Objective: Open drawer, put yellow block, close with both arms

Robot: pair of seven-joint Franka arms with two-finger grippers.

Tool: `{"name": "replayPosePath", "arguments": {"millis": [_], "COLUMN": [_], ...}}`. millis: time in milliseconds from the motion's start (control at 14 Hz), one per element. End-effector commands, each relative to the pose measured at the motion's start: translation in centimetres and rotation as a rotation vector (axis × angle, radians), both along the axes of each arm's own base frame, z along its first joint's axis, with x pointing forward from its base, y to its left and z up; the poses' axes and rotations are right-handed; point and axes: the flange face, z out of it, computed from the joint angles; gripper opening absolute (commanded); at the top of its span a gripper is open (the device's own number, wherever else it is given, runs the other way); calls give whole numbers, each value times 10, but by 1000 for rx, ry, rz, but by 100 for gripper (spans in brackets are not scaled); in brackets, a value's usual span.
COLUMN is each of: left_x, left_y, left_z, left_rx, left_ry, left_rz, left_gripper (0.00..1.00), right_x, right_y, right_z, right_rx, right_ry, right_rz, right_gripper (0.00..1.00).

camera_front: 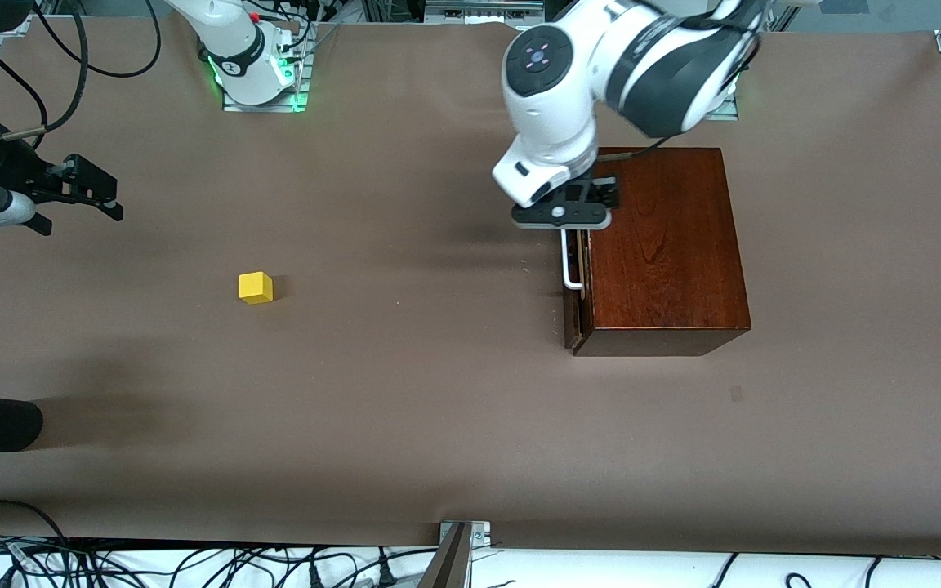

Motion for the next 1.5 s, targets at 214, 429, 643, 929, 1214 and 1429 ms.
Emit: {"name": "replayPosePath", "arguments": {"millis": [214,429,643,929,1214,1429], "left_x": [1,-7,-8,-7,-5,-7], "left_y": [-24,-23,-22,-19,-22,-25], "left_z": [-60,-93,-113,-141,-163,-175], "left_rx": [112,161,183,225,219,251], "left_ry": [-42,-33,-45,-66,-70,-91], "left_rz": [12,-9,-19,-57,-54,-81], "left_gripper": [100,100,100,100,100,100], "right_x": [2,2,2,2,2,1], "right_y": [-1,-1,-1,-1,-1,-1], "right_z": [6,6,6,6,7,7], "right_rx": [-1,-1,-1,-1,-1,1], "right_ry": [4,4,4,4,3,3], "right_rz": [4,5,4,4,5,5], "right_gripper": [100,100,100,100,100,100]}}
